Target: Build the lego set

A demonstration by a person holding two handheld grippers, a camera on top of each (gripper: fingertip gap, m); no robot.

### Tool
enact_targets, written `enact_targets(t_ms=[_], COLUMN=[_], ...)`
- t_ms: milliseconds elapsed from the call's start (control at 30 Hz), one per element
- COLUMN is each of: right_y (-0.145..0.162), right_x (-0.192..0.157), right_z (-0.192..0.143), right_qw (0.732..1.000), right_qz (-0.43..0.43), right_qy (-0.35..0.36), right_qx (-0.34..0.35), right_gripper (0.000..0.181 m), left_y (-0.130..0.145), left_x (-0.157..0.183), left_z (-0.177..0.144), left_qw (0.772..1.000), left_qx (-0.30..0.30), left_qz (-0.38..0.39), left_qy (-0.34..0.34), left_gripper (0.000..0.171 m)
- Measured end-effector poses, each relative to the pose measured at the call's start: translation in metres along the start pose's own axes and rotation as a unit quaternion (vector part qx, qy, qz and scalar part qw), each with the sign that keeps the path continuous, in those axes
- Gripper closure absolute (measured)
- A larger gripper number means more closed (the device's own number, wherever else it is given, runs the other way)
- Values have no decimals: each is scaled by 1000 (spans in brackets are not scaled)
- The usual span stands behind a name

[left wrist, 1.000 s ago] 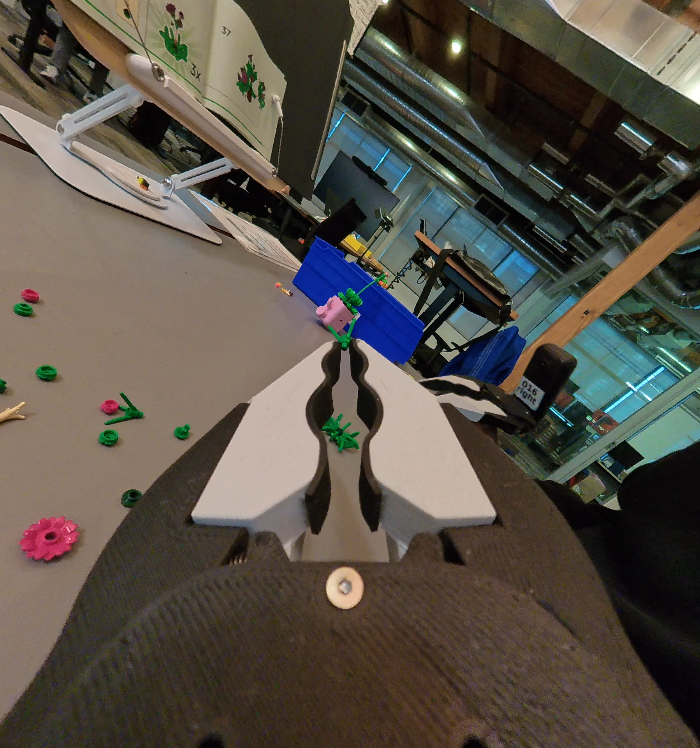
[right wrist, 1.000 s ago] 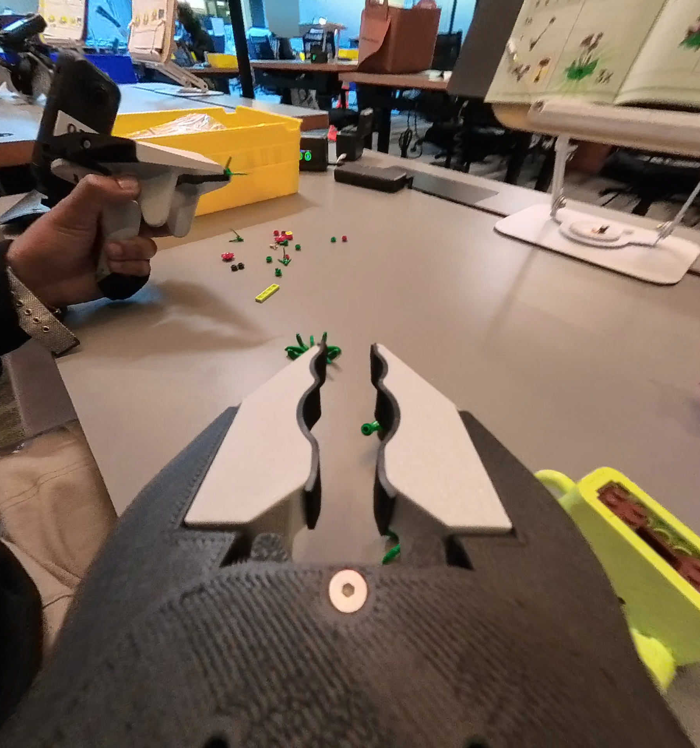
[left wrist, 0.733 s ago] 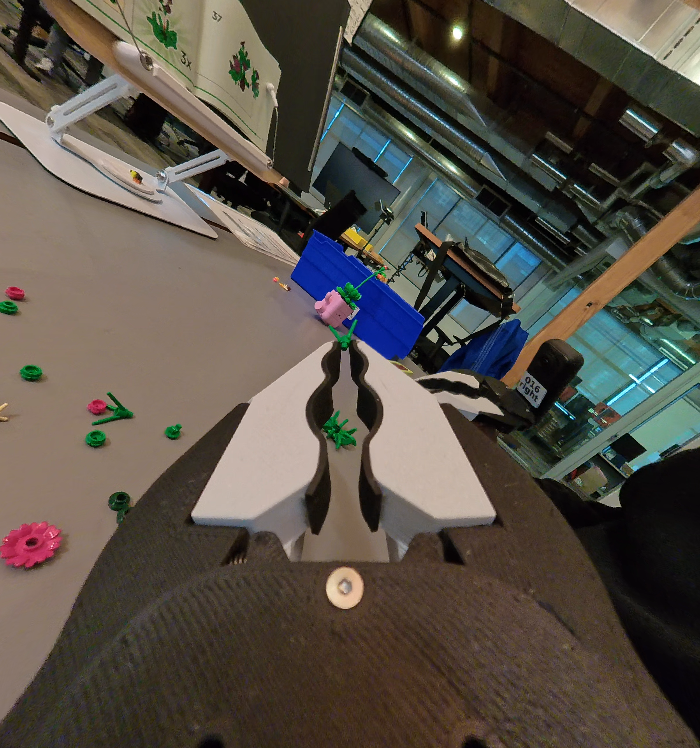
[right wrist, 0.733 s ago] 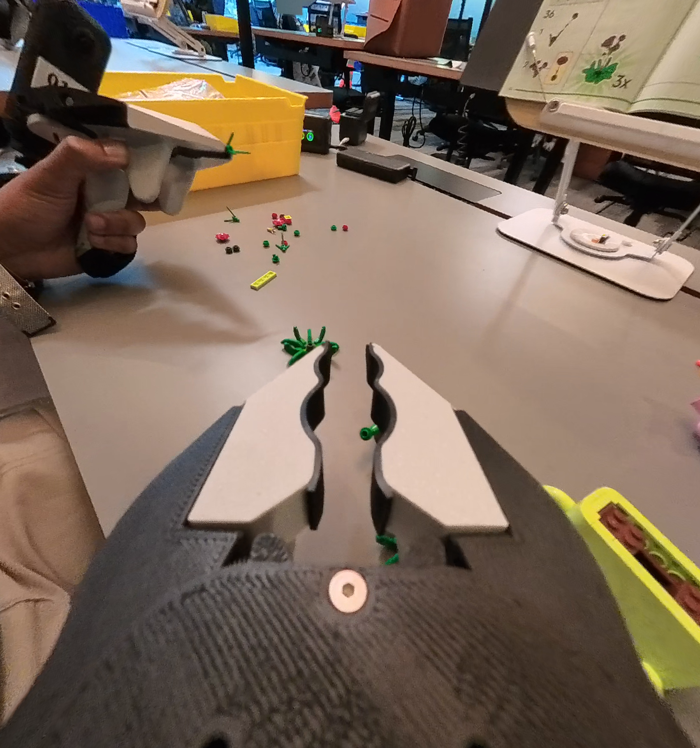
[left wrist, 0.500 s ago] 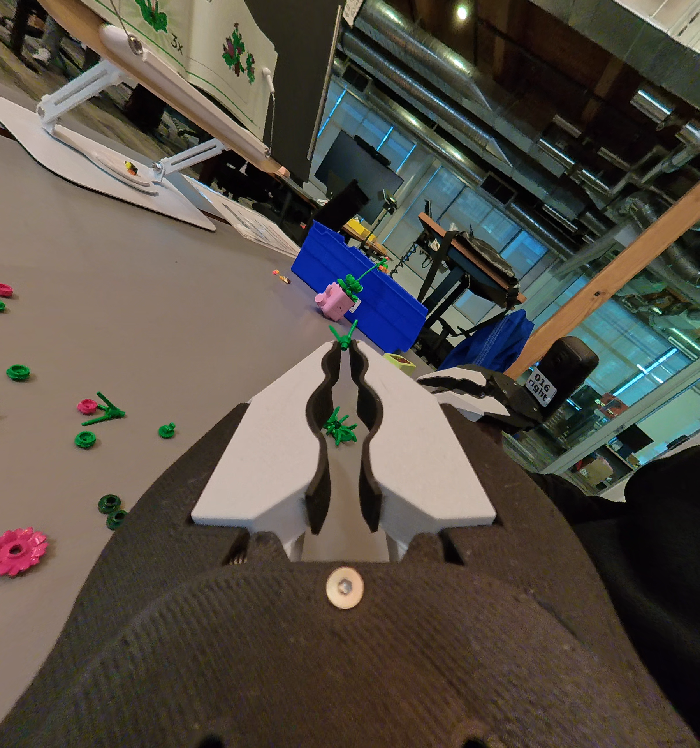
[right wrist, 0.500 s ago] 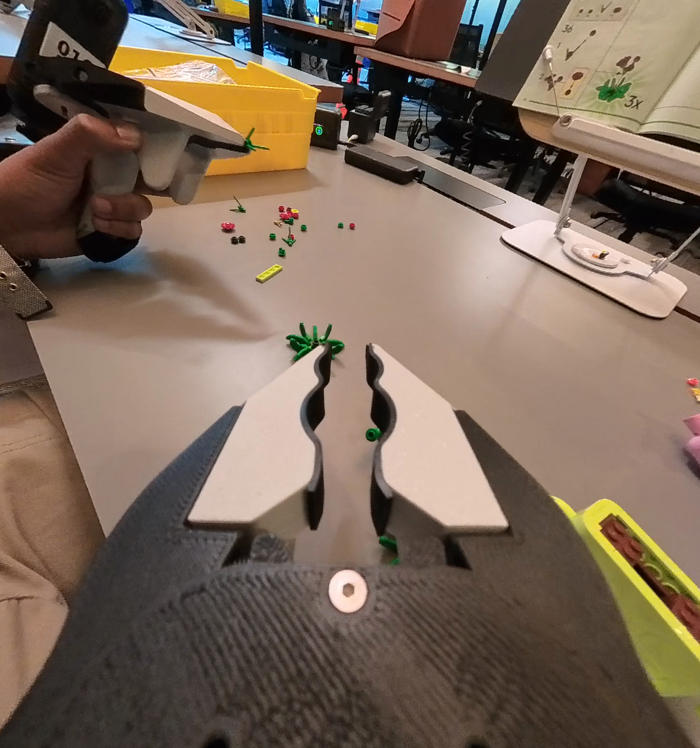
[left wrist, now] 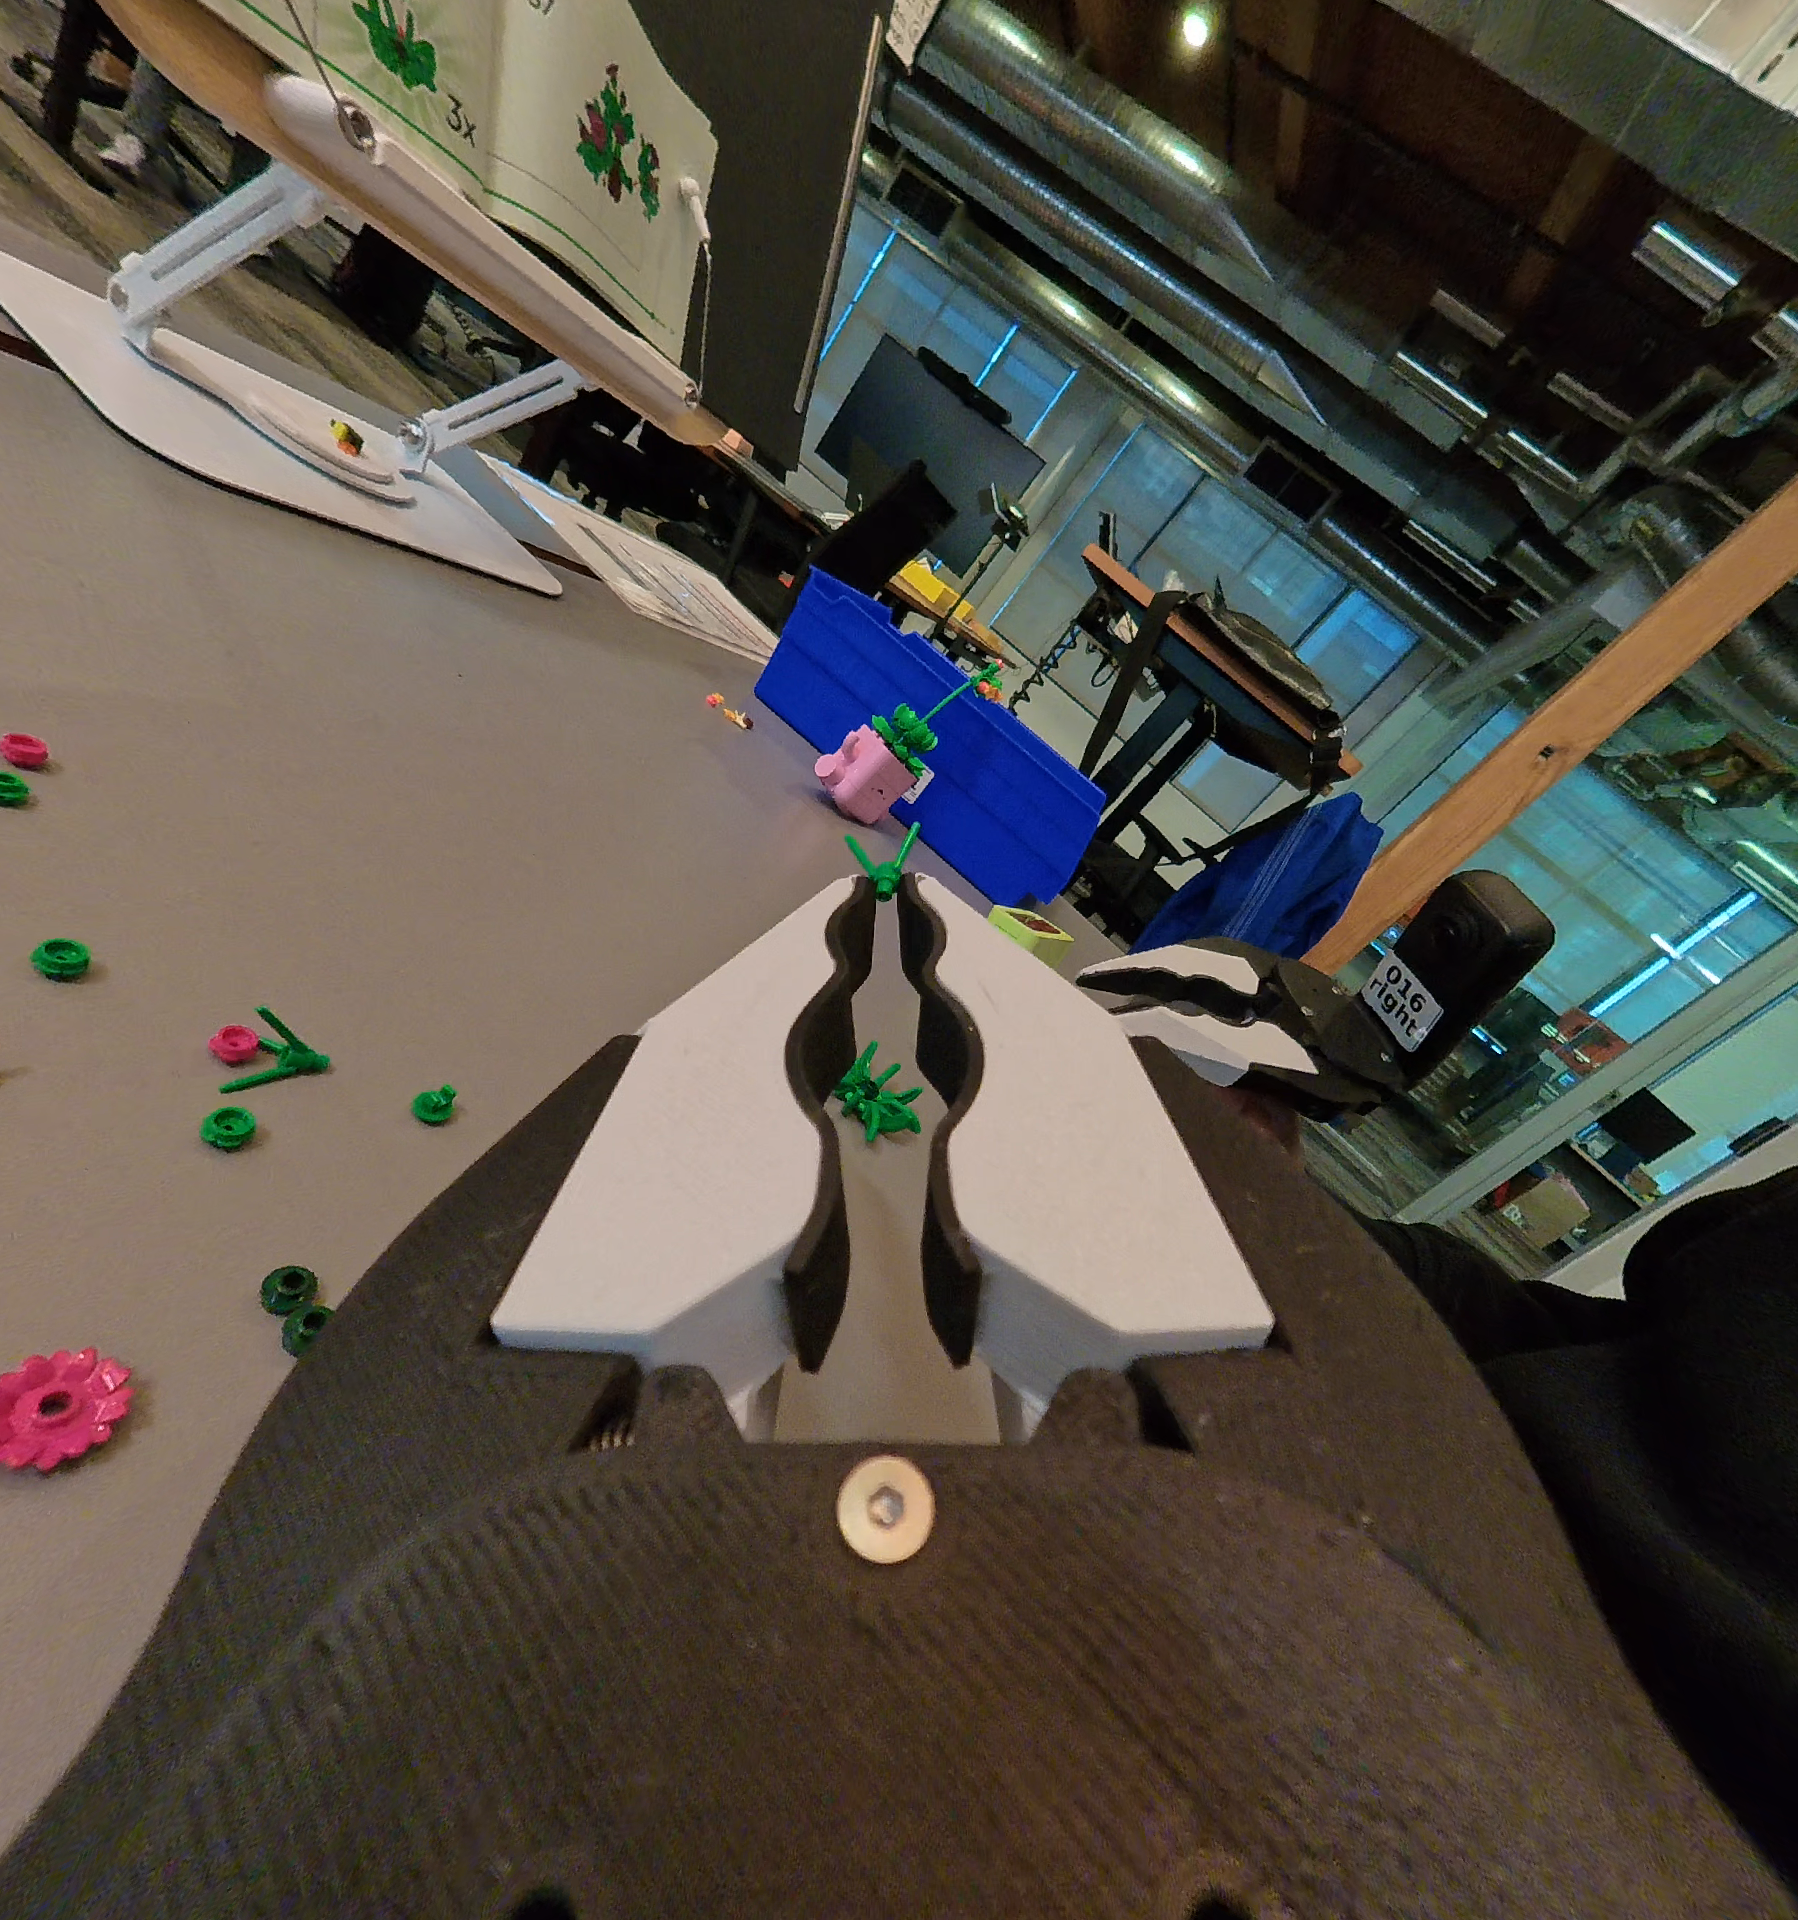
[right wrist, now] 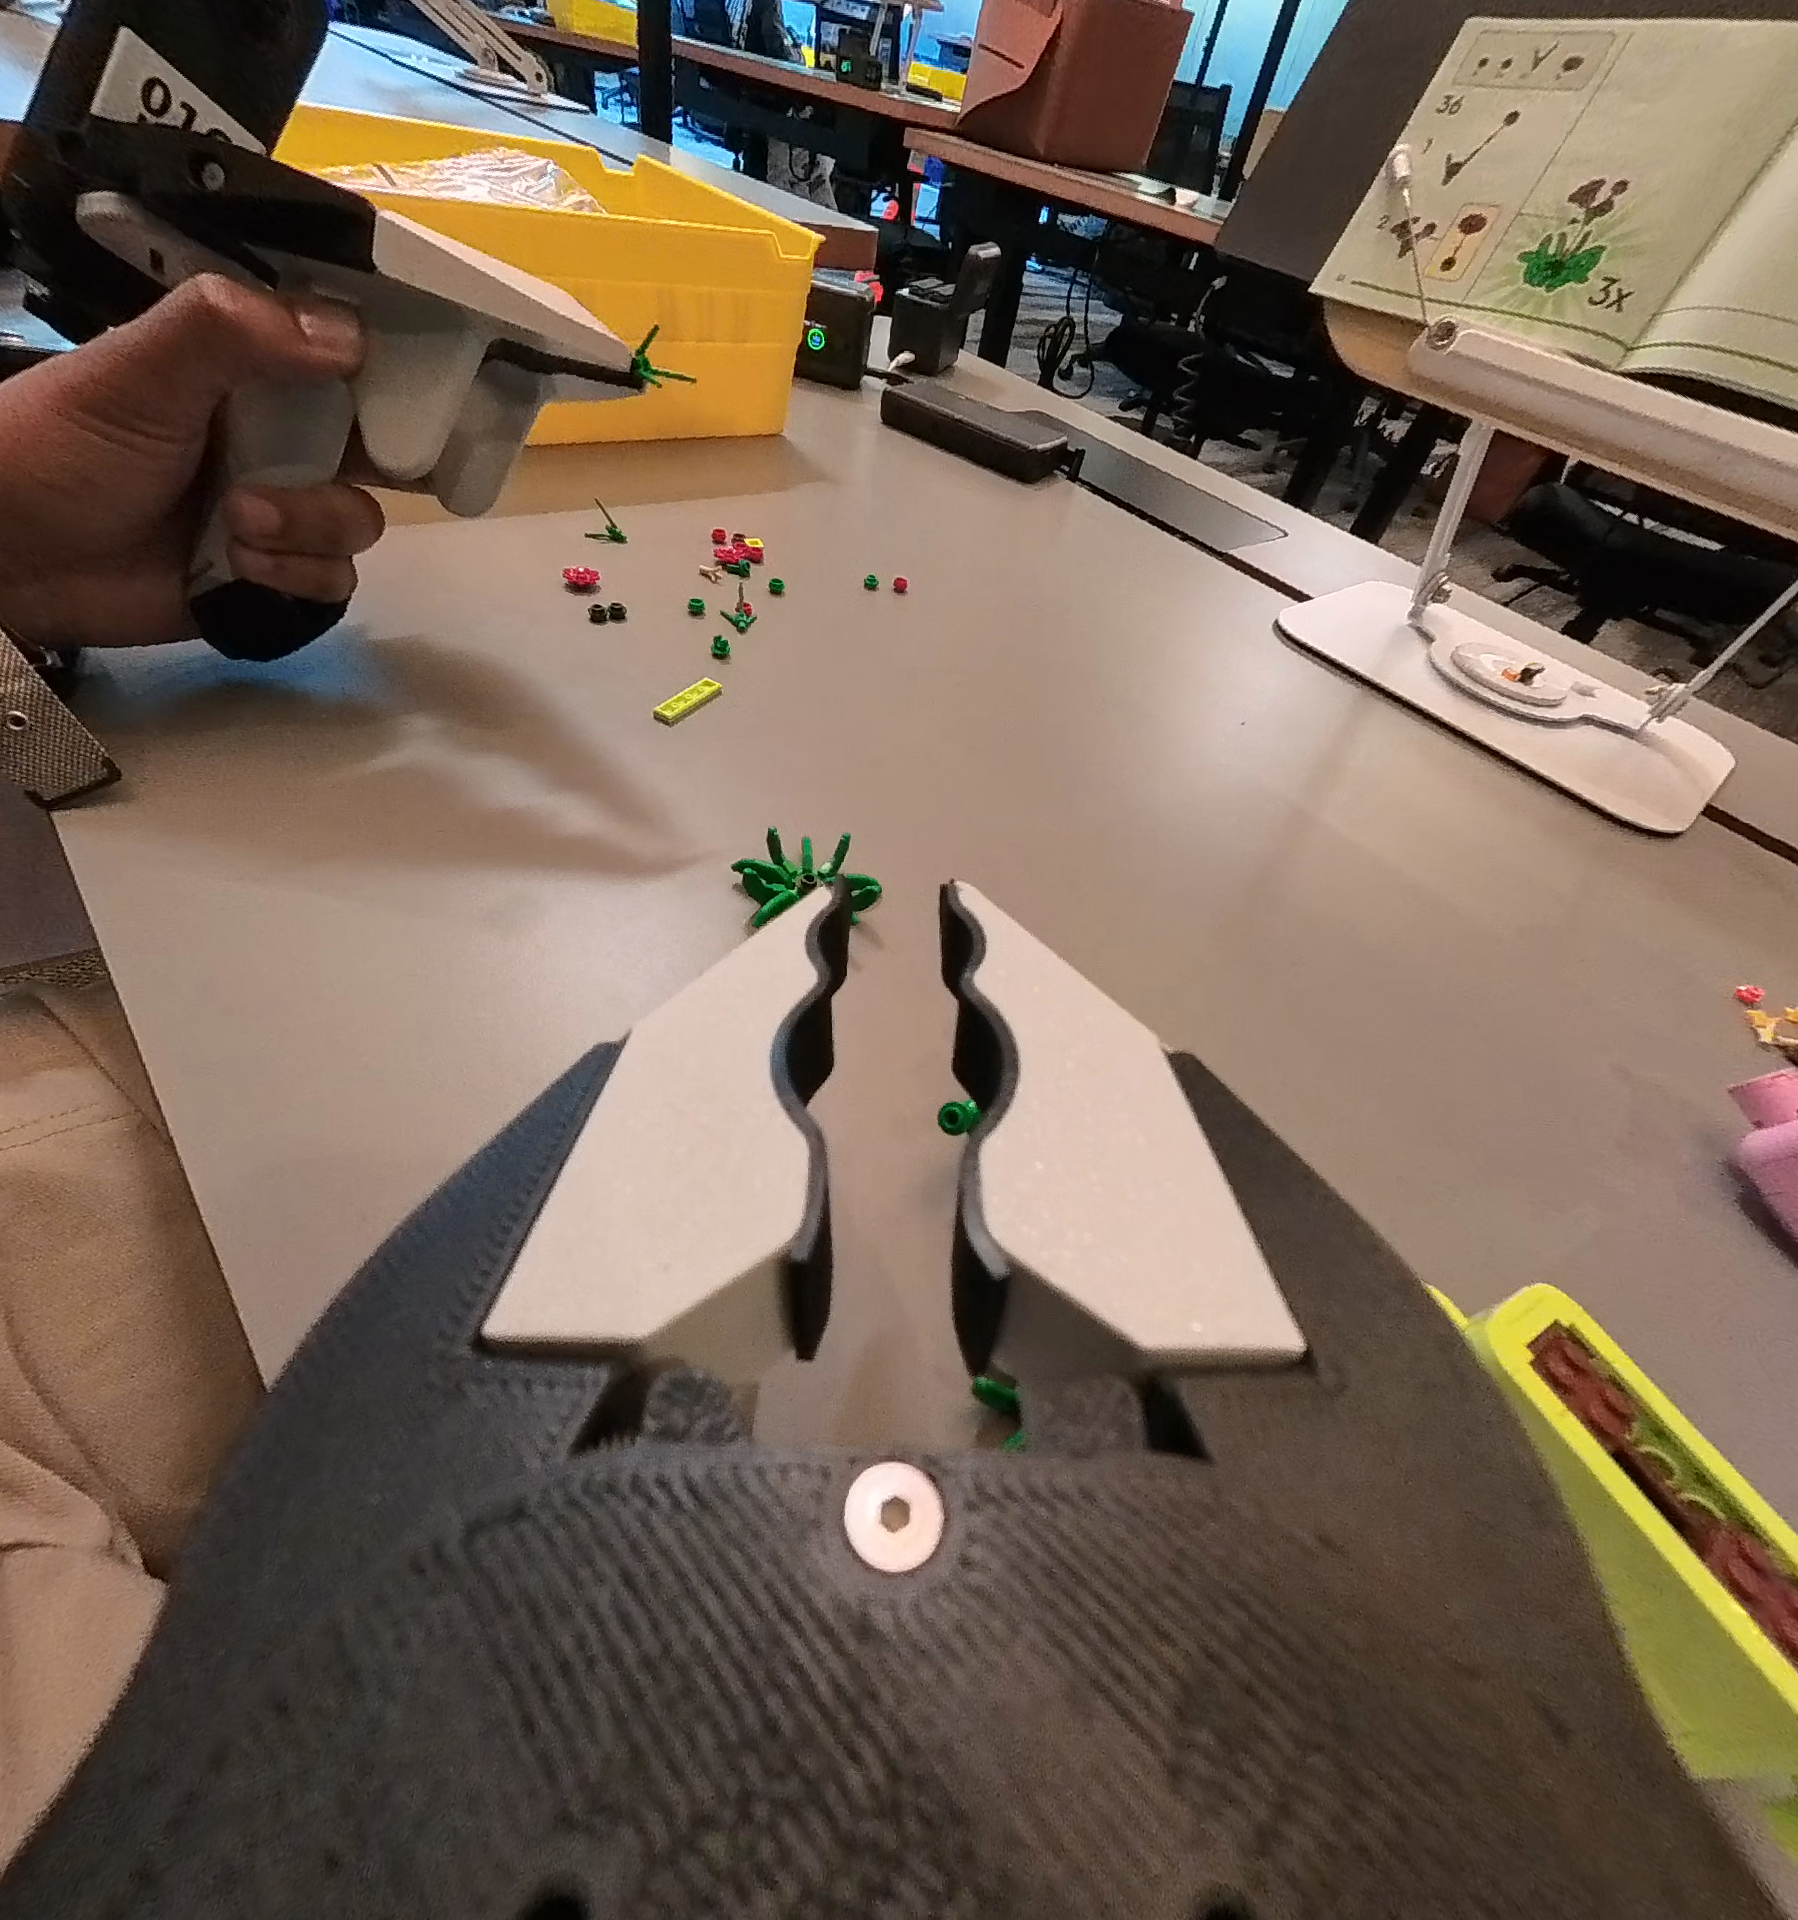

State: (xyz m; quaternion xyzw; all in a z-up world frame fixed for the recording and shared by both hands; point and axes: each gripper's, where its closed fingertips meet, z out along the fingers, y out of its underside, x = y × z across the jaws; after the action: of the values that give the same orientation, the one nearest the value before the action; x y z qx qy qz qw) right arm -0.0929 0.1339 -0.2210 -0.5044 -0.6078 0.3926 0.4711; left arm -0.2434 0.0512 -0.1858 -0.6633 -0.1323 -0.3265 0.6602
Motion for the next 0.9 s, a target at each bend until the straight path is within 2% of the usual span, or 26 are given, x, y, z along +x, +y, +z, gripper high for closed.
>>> enact_targets(t_ms=[900], right_y=[2], right_x=[-2], right_z=[2], right_qw=[1000], right_qz=[-8], right_qy=[3], right_qx=[-8], right_gripper=[168], left_y=[1], left_x=[0], left_z=[0], left_qw=[1000], left_qx=[-2], left_qz=[-5], left_qy=[4], left_gripper=[169])
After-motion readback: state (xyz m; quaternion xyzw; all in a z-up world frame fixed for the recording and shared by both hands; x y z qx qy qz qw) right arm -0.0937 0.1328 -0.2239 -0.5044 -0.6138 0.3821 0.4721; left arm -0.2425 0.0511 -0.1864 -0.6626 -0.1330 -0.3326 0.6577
